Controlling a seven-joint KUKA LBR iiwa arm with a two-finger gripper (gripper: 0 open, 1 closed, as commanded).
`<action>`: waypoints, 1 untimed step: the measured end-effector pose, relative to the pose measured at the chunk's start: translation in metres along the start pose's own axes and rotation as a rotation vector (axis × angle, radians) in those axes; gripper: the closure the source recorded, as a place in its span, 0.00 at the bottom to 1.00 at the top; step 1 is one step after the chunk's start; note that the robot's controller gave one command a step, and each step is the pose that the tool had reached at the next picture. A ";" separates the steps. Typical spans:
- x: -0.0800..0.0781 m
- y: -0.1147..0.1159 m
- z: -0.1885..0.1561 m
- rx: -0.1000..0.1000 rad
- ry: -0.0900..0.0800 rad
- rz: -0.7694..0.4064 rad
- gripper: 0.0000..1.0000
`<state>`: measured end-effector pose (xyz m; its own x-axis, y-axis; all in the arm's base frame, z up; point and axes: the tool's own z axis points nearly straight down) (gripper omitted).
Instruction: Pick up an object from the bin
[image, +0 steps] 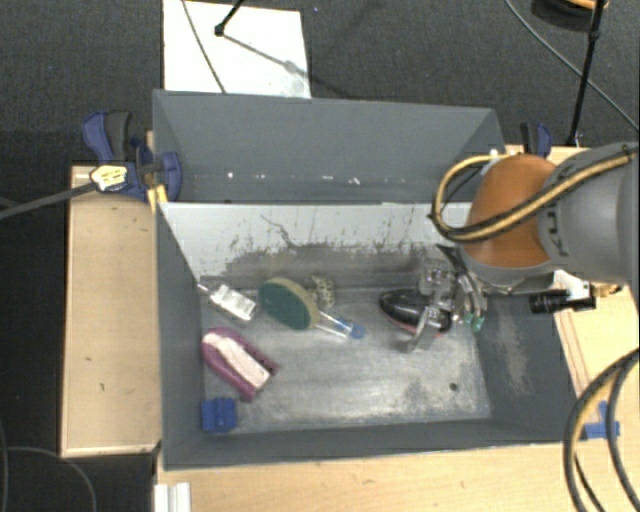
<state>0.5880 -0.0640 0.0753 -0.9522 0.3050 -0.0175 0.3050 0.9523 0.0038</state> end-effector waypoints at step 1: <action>0.000 0.001 -0.004 0.000 0.005 -0.004 1.00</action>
Offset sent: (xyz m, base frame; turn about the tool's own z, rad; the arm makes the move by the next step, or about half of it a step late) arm 0.0000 0.0000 0.0000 0.0000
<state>0.5878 -0.0631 0.0795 -0.9533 0.3016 -0.0130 0.3016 0.9534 0.0035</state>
